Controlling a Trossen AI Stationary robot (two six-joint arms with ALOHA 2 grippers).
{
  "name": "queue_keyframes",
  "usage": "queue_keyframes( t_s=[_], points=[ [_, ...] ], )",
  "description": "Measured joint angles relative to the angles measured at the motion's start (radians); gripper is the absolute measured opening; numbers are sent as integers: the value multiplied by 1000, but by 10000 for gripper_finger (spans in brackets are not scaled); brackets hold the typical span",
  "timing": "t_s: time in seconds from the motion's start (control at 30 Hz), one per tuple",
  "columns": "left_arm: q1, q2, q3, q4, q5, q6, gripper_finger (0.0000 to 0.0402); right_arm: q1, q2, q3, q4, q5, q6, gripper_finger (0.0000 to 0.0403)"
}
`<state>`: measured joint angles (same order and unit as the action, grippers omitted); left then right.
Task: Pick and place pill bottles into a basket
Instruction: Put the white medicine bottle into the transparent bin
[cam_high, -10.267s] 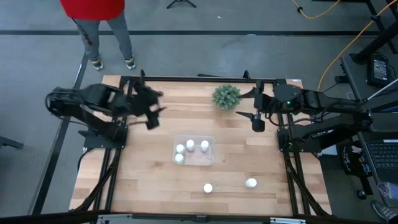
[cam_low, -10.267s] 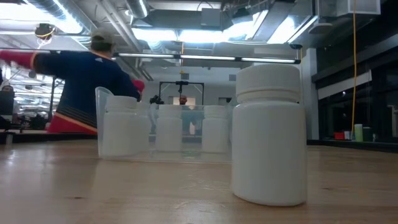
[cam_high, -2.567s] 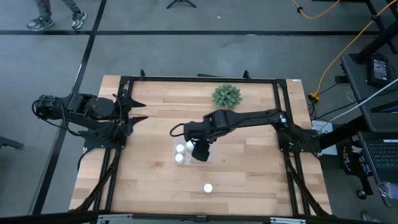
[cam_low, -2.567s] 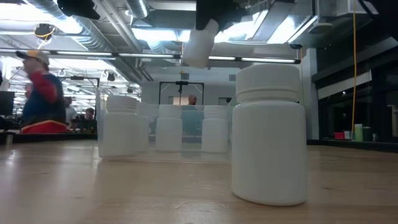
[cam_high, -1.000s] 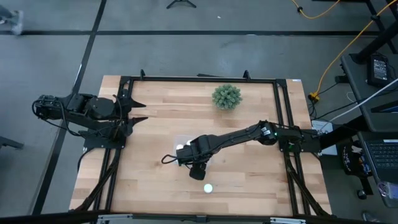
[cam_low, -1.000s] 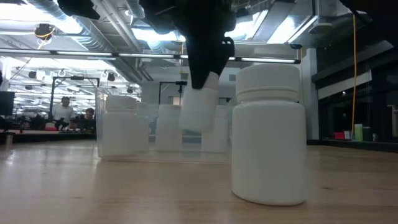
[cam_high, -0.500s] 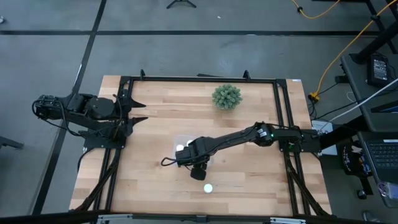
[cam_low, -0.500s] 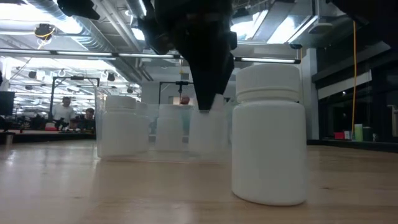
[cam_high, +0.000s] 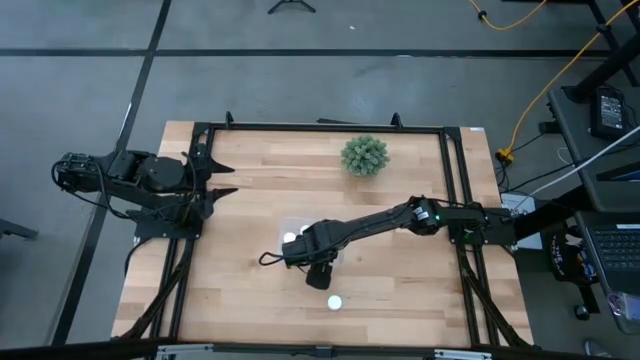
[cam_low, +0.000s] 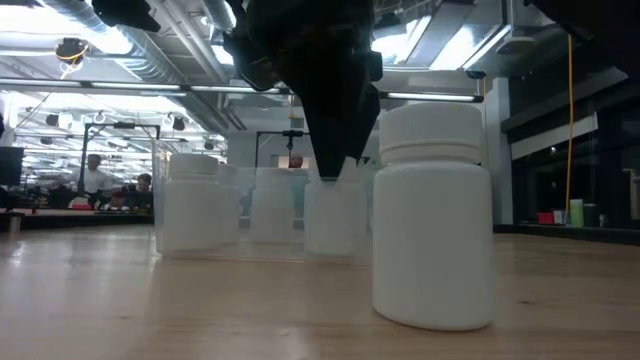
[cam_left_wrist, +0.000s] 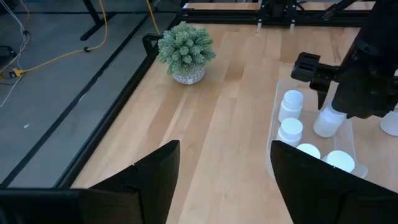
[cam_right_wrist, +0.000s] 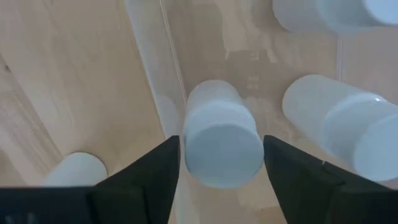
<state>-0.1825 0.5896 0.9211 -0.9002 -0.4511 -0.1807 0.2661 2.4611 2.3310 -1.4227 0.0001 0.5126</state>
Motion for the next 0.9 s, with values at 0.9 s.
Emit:
queue_keyframes(
  t_s=[0.9],
  points=[
    [0, 0, 0, -1, 0, 11, 244, 1, -77, 25, -84, -39, 66, 233]
  ],
)
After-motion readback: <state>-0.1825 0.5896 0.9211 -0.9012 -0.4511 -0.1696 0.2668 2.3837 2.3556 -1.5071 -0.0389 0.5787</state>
